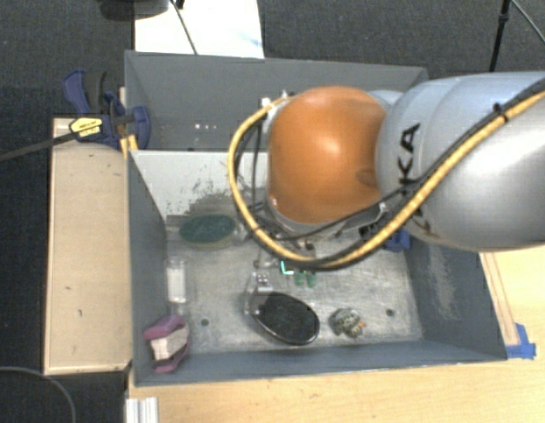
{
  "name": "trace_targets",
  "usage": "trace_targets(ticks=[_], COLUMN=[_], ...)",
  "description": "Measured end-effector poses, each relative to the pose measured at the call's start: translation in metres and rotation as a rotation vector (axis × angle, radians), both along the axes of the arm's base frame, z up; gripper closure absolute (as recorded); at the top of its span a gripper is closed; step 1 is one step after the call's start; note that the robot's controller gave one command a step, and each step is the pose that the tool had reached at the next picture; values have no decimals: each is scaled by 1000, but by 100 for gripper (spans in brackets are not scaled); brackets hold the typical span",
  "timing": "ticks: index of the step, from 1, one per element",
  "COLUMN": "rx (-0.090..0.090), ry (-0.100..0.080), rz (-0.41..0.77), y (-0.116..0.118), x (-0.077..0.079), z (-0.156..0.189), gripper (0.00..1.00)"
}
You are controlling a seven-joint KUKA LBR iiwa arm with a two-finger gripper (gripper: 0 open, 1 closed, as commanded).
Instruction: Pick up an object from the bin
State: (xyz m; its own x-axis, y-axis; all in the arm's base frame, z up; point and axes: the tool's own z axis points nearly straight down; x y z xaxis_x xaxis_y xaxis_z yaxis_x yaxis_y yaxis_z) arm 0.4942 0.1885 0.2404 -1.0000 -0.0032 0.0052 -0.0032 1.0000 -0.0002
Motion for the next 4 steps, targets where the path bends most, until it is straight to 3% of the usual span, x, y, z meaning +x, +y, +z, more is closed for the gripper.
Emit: trace_targets(ticks=[1,2,3,4], rx=[-1,2,6,2], ry=[-3,-18,-19,-14], rz=[226,590,583,656], y=[-64,-61,-60,-51], x=[4,-5,-5,-4], z=[-58,-168,-167,-16], gripper=[0,0,100,100])
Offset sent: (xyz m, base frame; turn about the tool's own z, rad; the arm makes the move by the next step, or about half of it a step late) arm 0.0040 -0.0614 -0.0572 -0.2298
